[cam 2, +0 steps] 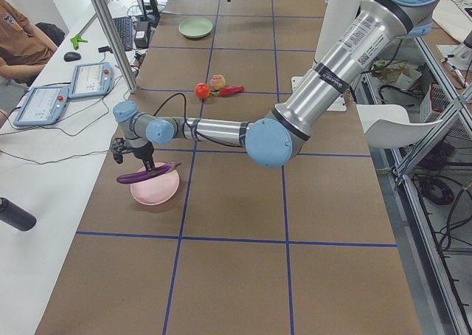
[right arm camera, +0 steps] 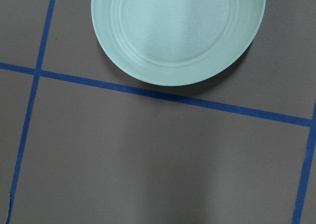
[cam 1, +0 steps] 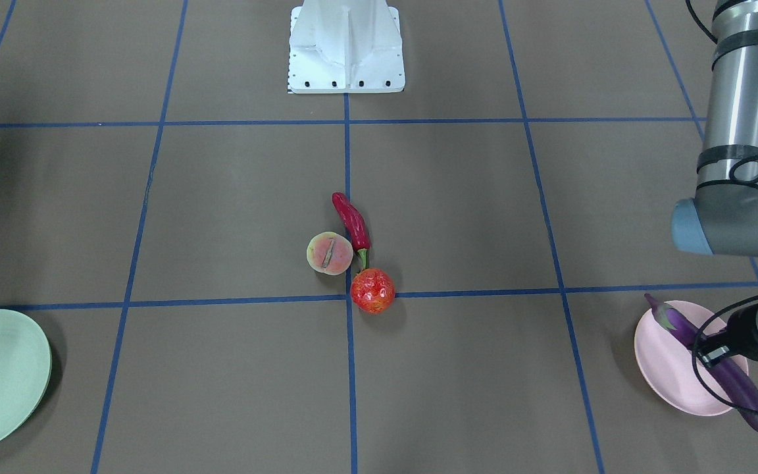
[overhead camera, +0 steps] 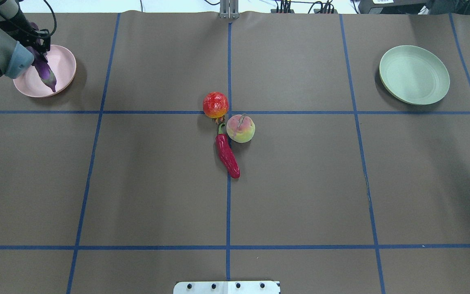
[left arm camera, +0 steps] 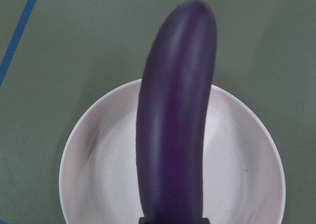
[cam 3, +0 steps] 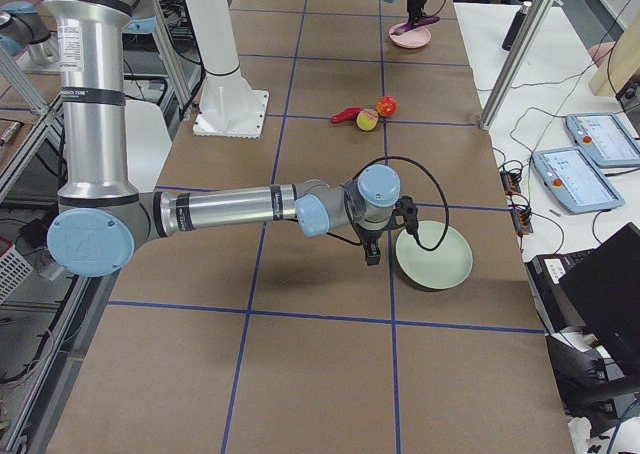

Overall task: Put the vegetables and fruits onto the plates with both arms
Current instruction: 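Carry the eggplant with the left gripper onto the pink plate, then release the eggplant and lift the left gripper while the right gripper reaches toward the peach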

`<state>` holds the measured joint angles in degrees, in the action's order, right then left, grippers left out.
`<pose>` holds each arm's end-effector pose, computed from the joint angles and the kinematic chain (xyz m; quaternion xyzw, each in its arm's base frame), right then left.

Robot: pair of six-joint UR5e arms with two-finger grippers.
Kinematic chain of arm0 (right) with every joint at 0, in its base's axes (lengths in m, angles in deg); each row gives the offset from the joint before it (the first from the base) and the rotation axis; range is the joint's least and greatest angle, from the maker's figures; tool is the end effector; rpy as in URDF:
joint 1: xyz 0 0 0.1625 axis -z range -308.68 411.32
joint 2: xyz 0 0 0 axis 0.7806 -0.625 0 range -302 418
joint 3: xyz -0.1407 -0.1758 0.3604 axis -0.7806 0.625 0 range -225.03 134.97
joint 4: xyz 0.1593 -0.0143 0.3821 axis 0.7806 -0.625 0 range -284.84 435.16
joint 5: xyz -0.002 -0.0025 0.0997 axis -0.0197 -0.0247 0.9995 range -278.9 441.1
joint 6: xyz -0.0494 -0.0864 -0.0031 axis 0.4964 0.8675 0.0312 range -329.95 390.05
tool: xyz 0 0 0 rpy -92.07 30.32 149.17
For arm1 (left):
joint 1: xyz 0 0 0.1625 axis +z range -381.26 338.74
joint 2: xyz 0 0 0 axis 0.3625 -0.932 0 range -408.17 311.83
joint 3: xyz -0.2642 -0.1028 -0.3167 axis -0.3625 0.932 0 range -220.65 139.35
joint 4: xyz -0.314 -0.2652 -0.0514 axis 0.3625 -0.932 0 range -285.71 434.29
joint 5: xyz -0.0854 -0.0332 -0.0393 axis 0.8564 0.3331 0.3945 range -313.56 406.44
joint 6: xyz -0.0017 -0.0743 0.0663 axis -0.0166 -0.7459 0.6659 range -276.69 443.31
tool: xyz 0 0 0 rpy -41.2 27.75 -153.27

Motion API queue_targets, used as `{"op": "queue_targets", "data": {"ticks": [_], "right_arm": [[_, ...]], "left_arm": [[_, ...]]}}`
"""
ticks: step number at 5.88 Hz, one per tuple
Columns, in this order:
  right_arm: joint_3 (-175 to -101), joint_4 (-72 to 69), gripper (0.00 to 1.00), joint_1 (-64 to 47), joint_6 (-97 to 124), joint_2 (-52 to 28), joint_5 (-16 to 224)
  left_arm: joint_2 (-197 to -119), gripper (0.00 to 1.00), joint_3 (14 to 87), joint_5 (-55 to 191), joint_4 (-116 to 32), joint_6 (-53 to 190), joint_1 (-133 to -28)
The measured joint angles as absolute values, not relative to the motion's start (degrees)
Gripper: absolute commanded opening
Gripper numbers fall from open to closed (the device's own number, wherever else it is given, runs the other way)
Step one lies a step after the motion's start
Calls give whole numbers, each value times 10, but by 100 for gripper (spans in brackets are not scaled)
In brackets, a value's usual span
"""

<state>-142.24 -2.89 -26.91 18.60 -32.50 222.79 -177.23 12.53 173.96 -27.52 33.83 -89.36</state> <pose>-0.0480 -0.5008 0.5681 0.0564 -0.4507 -0.0731 0.8879 0.2218 -0.7468 0.5297 -0.0922 0.3268 -0.1858 0.9220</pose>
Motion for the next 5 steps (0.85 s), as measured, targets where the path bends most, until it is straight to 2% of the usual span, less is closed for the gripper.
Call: {"op": "queue_targets", "data": {"ticks": [2,5], "right_arm": [[-1428,-26,100,-269,177,-315,2225],[-1459,-26,100,-222,45,-255,2211]], "left_arm": [[-1756,100,147,1760,-282,343,-893],[-1715,100,299,1818,-274,250,-887]]}}
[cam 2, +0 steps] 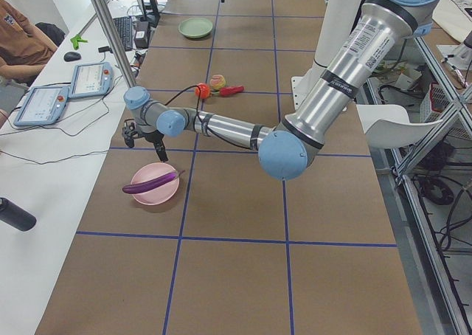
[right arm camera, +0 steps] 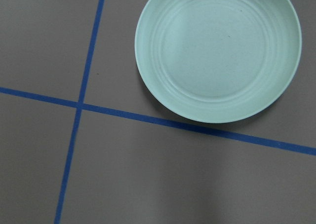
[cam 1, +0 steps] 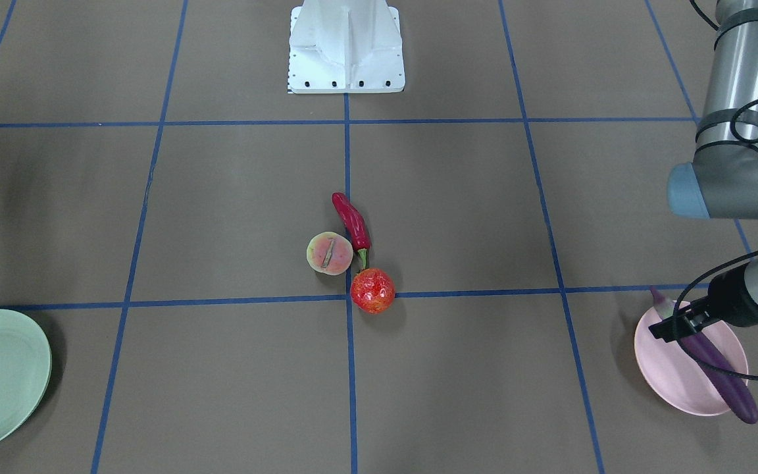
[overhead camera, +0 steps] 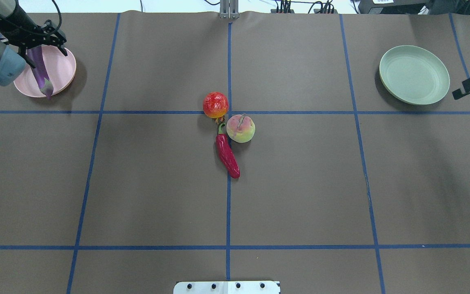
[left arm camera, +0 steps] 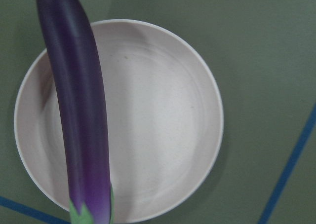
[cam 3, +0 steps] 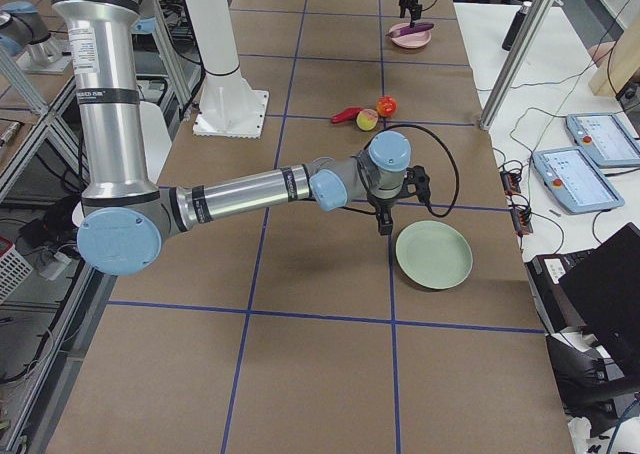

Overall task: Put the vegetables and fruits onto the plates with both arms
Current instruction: 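Release the eggplant and lift the left gripper while the right gripper reaches toward the peach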

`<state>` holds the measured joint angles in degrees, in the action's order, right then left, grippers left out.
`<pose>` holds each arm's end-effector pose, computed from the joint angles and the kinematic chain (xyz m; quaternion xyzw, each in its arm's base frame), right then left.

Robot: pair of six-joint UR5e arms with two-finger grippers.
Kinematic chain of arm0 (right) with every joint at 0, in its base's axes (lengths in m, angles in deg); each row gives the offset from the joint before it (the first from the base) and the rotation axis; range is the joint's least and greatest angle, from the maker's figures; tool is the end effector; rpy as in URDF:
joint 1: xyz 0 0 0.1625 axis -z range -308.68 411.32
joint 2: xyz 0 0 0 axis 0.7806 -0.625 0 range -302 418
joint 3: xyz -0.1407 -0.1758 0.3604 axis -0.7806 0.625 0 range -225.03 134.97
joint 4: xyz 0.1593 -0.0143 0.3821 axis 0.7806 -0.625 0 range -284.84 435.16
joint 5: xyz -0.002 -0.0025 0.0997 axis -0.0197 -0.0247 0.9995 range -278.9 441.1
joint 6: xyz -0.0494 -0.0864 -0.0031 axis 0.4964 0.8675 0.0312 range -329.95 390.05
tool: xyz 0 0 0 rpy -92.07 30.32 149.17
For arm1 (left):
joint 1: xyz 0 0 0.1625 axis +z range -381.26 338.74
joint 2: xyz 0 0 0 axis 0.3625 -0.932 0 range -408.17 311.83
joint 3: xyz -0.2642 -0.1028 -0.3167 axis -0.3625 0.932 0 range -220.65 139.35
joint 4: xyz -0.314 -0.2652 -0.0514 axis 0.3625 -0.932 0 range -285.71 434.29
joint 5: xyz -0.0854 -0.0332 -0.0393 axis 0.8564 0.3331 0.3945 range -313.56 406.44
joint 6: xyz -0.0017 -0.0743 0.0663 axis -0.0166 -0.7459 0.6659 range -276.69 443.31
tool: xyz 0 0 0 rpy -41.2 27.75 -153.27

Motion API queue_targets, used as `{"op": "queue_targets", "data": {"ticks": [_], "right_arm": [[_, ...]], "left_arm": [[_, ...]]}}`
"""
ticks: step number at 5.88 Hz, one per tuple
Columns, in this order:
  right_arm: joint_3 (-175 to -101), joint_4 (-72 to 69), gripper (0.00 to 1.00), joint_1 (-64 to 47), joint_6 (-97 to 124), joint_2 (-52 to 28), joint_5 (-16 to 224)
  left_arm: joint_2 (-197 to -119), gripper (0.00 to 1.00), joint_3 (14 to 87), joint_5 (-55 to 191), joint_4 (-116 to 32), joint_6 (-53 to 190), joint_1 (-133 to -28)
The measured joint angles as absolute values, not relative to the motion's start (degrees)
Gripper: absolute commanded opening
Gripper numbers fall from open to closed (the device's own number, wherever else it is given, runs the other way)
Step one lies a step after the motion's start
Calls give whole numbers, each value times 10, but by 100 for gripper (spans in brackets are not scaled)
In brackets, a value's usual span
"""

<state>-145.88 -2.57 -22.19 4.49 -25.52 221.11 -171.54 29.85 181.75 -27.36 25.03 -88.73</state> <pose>-0.0988 -0.5346 0.4742 0.0695 -0.4645 -0.0383 0.8820 0.2237 -0.7027 0.4437 -0.0883 0.4182 -0.1953 0.8827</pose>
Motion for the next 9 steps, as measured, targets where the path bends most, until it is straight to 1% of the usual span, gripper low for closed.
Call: {"op": "queue_targets", "data": {"ticks": [2,4,6,8,9], "right_arm": [[-1496,-26,99,-122,-156,-193,2145],[-1502,-29,98,-5,-329,-119,2062],[-1487,-32,98,92,-470,-52,1995],[-1425,-28,97,137,-558,21,1953],[-1393,-15,97,149,-569,43,1929]], "left_arm": [[-1689,100,391,1820,-269,195,-867],[-1679,100,457,1801,-271,135,-831],[-1679,100,479,1764,-273,117,-789],[-1682,100,480,1755,-273,114,-776],[-1682,100,480,1742,-273,113,-767]]}}
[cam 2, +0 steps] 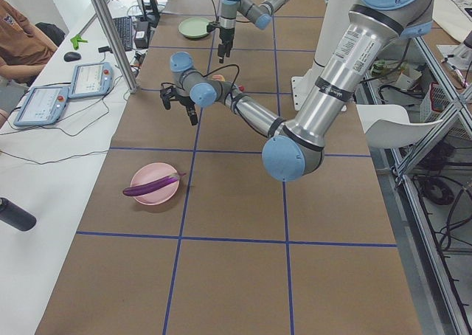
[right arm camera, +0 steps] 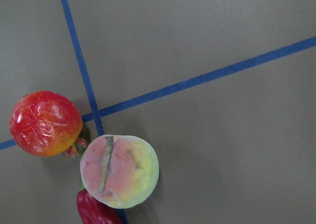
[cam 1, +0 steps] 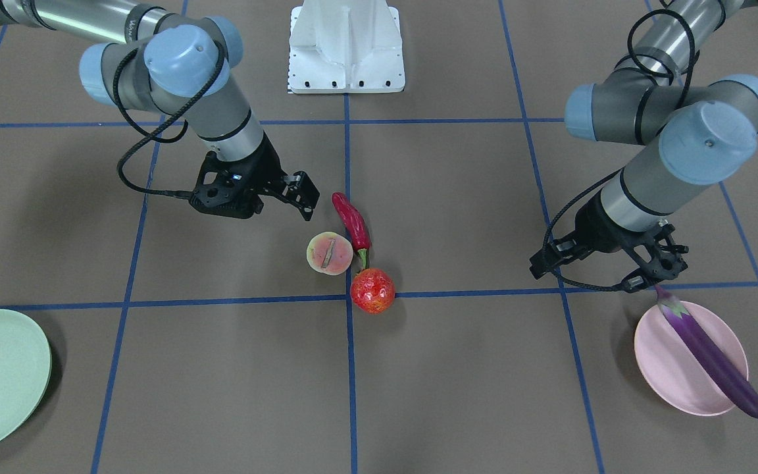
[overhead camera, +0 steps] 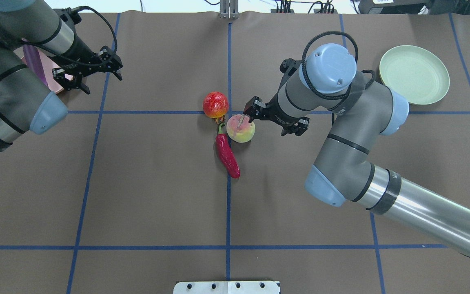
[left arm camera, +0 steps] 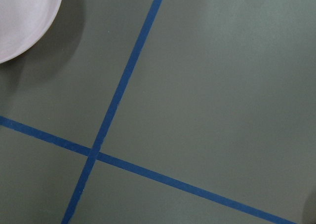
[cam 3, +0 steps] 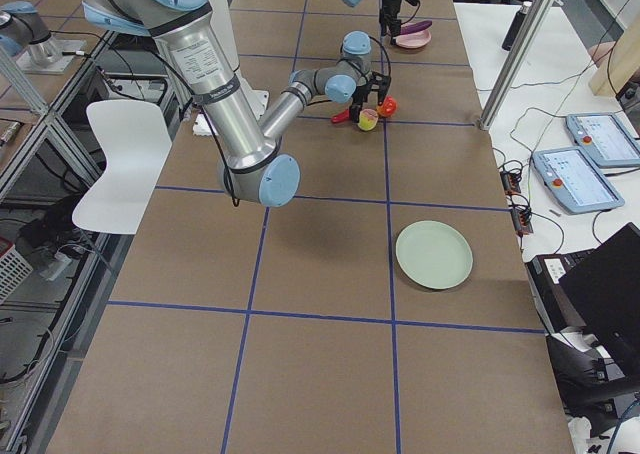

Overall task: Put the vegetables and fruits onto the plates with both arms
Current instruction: 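Release the eggplant and lift the left gripper while the right gripper reaches toward the peach, then lower the right gripper onto the peach and close on it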

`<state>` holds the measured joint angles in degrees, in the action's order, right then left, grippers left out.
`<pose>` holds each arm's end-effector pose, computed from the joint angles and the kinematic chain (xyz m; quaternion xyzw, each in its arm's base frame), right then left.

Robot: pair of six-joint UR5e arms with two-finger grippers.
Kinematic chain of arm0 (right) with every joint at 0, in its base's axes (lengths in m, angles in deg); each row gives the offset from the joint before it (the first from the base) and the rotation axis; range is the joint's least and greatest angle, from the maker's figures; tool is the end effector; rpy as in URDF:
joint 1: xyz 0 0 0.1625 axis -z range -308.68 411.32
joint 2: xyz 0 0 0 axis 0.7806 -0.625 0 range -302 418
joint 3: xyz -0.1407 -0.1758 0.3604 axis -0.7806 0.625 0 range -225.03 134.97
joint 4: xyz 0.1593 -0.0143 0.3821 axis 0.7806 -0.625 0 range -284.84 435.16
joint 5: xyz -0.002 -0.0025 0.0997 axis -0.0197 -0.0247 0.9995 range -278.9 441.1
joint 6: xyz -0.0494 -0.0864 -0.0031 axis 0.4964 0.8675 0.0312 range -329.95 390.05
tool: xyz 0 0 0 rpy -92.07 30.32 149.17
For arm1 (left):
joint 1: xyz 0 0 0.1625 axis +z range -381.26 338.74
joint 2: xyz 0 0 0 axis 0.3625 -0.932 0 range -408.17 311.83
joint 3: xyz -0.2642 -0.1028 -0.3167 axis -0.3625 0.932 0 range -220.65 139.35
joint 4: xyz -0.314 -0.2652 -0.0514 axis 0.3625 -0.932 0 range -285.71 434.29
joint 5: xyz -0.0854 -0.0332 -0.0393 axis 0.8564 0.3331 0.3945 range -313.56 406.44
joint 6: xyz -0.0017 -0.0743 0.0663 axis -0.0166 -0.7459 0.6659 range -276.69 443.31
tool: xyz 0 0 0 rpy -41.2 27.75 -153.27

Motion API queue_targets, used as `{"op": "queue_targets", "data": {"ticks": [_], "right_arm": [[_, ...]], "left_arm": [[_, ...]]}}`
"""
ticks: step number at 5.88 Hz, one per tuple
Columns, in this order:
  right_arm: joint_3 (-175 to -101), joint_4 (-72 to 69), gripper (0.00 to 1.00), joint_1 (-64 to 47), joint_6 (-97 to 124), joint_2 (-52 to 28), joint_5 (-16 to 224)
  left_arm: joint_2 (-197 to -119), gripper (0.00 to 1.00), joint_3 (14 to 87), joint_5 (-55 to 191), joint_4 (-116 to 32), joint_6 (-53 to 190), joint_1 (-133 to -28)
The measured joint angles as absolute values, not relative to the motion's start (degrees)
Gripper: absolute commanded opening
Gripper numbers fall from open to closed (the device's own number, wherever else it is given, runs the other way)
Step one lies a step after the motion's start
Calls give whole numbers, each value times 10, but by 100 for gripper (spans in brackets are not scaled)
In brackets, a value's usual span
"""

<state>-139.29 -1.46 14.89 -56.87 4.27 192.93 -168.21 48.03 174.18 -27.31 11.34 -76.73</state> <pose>-0.4923 -0.4830 0.2240 -0.0084 -0.4759 0.1690 0.8631 0.3279 -0.6044 0.3376 -0.0481 0.4429 -0.1796 0.8771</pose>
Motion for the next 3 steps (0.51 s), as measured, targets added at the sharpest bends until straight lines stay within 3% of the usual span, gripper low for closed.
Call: {"op": "queue_targets", "data": {"ticks": [3], "right_arm": [[-1319,14,97,167,-573,84,1899]], "left_arm": [[-1682,100,481,1722,-273,113,-755]]}}
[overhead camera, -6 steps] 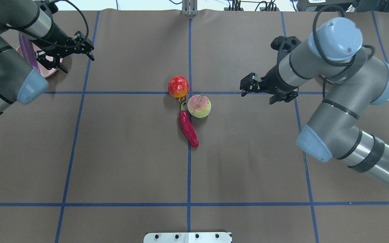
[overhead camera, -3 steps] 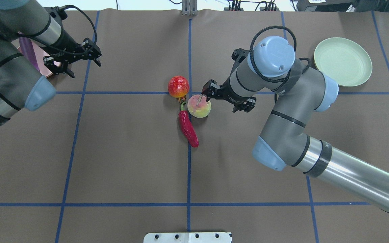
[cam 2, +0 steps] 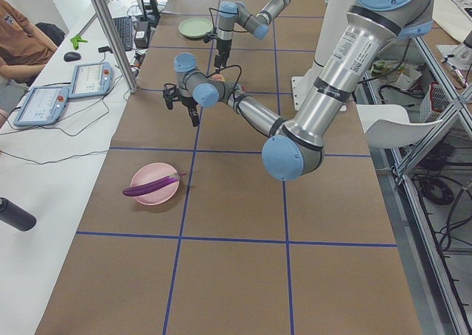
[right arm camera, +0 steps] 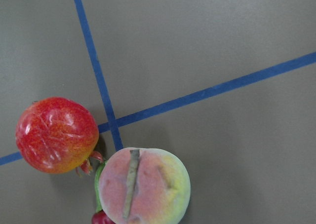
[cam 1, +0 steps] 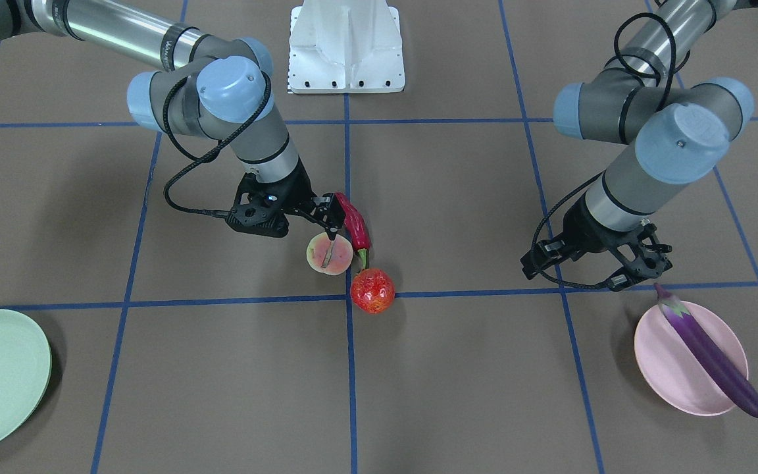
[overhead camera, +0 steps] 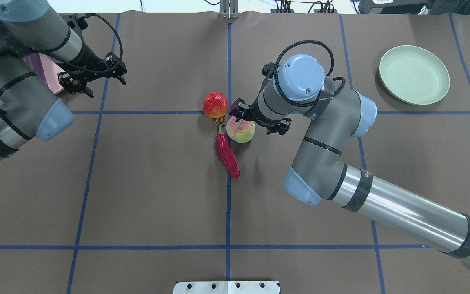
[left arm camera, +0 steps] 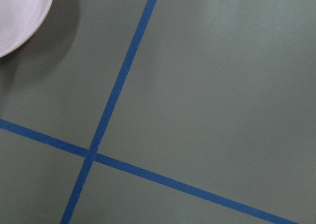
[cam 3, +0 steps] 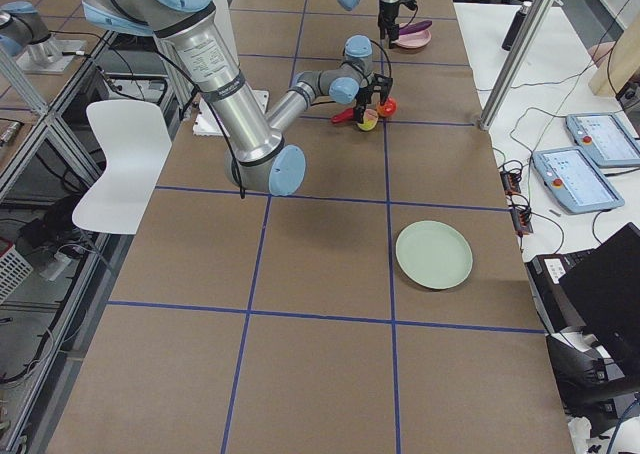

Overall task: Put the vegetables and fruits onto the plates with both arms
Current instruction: 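Lower the right gripper onto the peach and close on it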

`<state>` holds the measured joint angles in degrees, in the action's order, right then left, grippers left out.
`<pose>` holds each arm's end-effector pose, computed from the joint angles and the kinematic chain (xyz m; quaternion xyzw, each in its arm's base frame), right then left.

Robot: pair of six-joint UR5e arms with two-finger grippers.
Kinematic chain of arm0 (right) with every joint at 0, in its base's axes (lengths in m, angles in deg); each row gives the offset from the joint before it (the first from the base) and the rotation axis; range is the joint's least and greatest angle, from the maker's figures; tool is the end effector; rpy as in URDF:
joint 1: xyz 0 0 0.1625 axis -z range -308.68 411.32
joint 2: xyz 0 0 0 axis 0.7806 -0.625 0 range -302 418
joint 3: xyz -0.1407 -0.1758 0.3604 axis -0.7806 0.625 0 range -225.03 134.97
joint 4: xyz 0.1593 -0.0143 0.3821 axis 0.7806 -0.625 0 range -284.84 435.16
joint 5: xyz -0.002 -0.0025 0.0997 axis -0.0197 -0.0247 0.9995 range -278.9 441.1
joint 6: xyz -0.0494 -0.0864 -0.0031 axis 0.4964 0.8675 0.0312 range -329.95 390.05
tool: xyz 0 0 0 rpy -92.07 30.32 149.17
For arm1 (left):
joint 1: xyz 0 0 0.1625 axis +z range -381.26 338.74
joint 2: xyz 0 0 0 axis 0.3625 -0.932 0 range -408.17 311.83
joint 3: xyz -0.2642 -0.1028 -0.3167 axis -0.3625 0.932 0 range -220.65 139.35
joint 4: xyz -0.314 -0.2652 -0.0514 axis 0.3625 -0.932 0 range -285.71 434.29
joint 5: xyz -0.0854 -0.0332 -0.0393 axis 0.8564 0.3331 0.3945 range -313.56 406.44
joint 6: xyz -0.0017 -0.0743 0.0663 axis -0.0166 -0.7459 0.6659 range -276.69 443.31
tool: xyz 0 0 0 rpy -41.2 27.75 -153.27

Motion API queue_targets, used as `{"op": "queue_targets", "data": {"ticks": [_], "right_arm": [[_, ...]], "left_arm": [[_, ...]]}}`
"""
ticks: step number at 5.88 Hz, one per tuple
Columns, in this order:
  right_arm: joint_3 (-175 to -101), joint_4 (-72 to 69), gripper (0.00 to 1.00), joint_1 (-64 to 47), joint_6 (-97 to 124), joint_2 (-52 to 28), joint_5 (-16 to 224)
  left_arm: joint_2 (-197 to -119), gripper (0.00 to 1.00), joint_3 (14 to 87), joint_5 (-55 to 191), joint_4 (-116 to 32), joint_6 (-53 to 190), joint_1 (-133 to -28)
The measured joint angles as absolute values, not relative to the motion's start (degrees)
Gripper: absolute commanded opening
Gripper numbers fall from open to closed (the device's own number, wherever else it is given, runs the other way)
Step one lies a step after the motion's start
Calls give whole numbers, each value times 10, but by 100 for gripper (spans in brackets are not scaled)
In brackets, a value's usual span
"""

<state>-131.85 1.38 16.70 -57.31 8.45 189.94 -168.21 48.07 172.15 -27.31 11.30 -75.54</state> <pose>-0.5374 -0.4939 0.2242 0.0033 -0.4674 0.1720 0.8672 0.3388 -0.6001 0.3388 -0.0388 0.4349 -0.1778 0.8819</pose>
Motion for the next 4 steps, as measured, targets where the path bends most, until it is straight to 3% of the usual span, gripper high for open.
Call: {"op": "queue_targets", "data": {"ticks": [4], "right_arm": [[-1265,63,97,182,-611,104,1880]], "left_arm": [[-1678,100,482,1720,-272,113,-755]]}}
